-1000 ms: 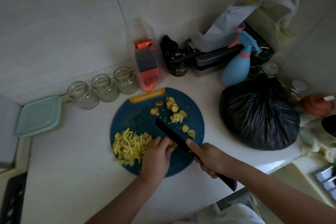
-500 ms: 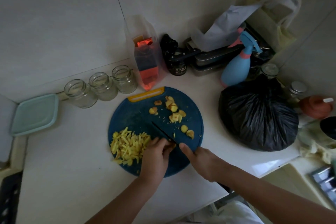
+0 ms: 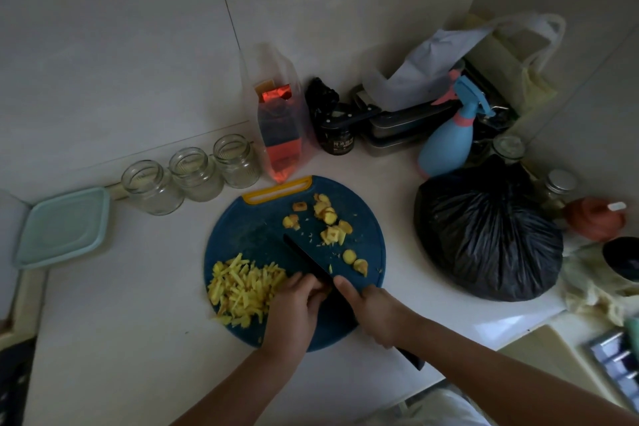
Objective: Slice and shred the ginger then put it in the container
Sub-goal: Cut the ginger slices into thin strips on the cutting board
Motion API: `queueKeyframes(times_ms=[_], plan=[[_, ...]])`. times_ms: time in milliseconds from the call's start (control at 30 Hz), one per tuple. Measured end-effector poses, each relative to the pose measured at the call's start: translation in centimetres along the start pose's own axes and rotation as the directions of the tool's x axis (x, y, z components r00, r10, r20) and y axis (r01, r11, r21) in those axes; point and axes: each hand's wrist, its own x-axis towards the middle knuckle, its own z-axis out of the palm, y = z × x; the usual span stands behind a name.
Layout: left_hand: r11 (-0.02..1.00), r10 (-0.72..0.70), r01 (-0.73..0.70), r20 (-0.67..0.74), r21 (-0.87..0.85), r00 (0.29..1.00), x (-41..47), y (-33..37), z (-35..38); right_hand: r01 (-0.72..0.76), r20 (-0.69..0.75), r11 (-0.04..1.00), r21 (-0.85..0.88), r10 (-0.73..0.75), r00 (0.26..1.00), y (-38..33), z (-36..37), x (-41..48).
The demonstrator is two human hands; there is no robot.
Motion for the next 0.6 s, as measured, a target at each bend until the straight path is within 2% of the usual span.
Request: queueKeyframes(times_ms=[167, 400, 600], plan=[[1.000, 0.003, -0.003, 0.003, 0.002, 1.000, 0.1, 0.2, -0.1, -0.079, 0.017, 0.980, 0.185, 0.077, 0.997, 0.2, -1.3, 0.6], [0.998, 0.047, -0.046, -0.034, 0.032, 0.998, -0.2, 0.1, -0.1, -0.097, 0.078, 0.973, 0.212, 0.082, 0.994, 0.8, -1.4, -0.7], [0.999, 0.049, -0.048, -0.039, 0.026, 0.998, -0.3, 0.3, 0.0, -0.109, 0.065, 0.970, 0.217, 0.097, 0.993, 1.0, -1.0, -1.9]])
